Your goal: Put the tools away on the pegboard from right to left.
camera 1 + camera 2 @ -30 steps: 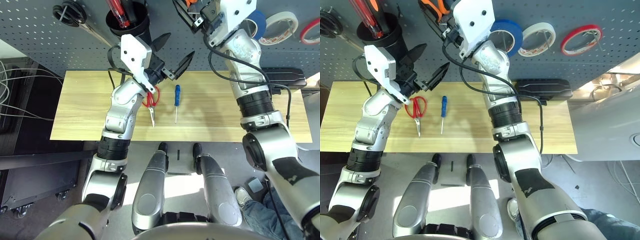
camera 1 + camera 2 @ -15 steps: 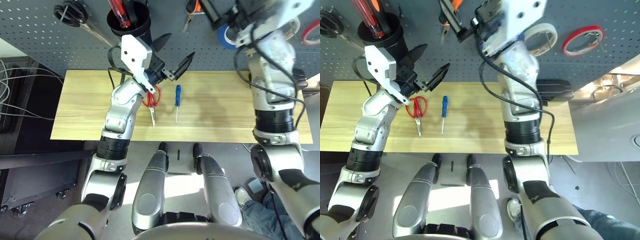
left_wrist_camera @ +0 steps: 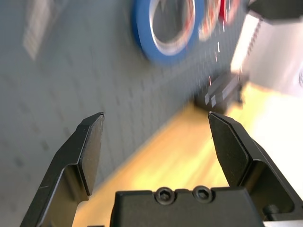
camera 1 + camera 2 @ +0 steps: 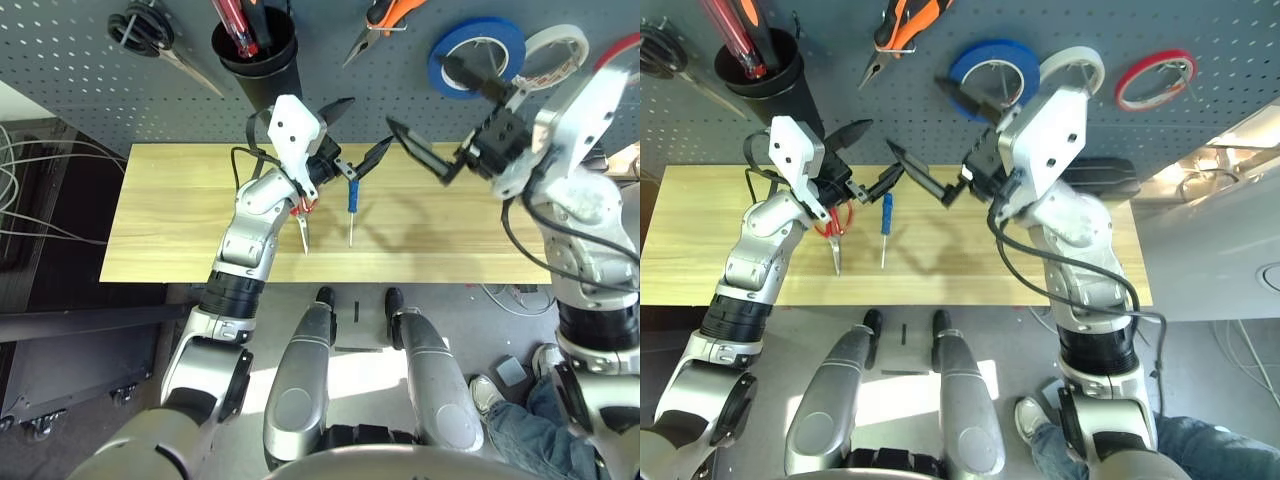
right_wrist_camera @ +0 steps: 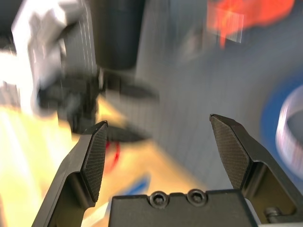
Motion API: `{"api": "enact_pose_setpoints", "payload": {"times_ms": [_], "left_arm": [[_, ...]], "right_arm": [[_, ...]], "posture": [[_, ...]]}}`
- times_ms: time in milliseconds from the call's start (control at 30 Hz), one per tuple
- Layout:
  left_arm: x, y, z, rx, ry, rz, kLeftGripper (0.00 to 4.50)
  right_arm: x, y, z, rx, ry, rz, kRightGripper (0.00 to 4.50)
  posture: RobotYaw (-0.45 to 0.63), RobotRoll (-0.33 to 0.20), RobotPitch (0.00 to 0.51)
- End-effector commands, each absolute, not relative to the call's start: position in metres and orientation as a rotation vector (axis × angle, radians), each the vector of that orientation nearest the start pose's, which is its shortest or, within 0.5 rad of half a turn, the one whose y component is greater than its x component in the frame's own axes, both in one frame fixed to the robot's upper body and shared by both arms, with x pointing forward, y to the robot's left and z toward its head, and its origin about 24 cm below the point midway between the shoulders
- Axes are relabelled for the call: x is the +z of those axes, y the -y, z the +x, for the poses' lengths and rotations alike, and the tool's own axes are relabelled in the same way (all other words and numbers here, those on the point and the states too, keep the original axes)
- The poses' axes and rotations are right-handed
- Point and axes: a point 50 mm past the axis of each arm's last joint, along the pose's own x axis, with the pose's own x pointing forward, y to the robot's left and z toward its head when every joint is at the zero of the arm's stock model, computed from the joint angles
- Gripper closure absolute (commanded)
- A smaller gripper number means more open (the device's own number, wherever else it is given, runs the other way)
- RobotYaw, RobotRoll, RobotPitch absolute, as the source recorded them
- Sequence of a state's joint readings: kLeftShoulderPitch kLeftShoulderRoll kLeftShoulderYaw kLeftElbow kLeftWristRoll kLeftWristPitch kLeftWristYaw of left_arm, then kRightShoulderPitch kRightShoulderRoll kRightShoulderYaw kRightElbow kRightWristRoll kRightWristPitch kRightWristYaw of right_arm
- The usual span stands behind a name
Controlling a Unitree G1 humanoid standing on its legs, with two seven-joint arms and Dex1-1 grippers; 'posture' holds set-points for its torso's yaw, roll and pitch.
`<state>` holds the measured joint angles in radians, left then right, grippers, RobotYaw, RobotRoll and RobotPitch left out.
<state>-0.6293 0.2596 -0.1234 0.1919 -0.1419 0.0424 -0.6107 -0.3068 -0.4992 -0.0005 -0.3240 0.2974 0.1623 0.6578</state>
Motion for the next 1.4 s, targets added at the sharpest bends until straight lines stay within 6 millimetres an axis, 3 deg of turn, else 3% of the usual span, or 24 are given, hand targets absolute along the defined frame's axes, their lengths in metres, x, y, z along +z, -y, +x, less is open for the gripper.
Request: {"api": "enact_pose_setpoints", "payload": {"times_ms": [33,267,500,833,1133,1400], "left_arm": [[0.144,-0.098,0.336,-0.833,0.174,0.297,0.00],[0.123,-0.098,0.352,-0.765,-0.011,0.366,0.00],[0.109,-0.099,0.369,-0.643,-0.141,0.374,0.00],[0.075,-0.088,0.373,-0.575,-0.327,0.375,0.00],[0.053,-0.085,0.377,-0.471,-0.424,0.398,0.00],[0.043,-0.077,0.372,-0.482,-0.483,0.336,2.49]], "right_arm": [[0.164,0.170,0.268,0.775,0.233,-0.335,0.04],[0.140,0.181,0.274,0.745,0.023,-0.206,0.04],[0.124,0.184,0.283,0.739,-0.114,-0.210,0.04],[0.119,0.158,0.290,0.790,-0.090,-0.285,0.04],[0.130,0.145,0.293,0.812,-0.043,-0.269,0.04],[0.139,0.151,0.298,0.795,-0.023,-0.283,0.00]], "posture": [[0.08,0.000,0.455],[0.08,0.000,0.451],[0.07,0.000,0.448],[0.07,0.000,0.452],[0.05,0.000,0.458],[0.04,0.000,0.455]]}}
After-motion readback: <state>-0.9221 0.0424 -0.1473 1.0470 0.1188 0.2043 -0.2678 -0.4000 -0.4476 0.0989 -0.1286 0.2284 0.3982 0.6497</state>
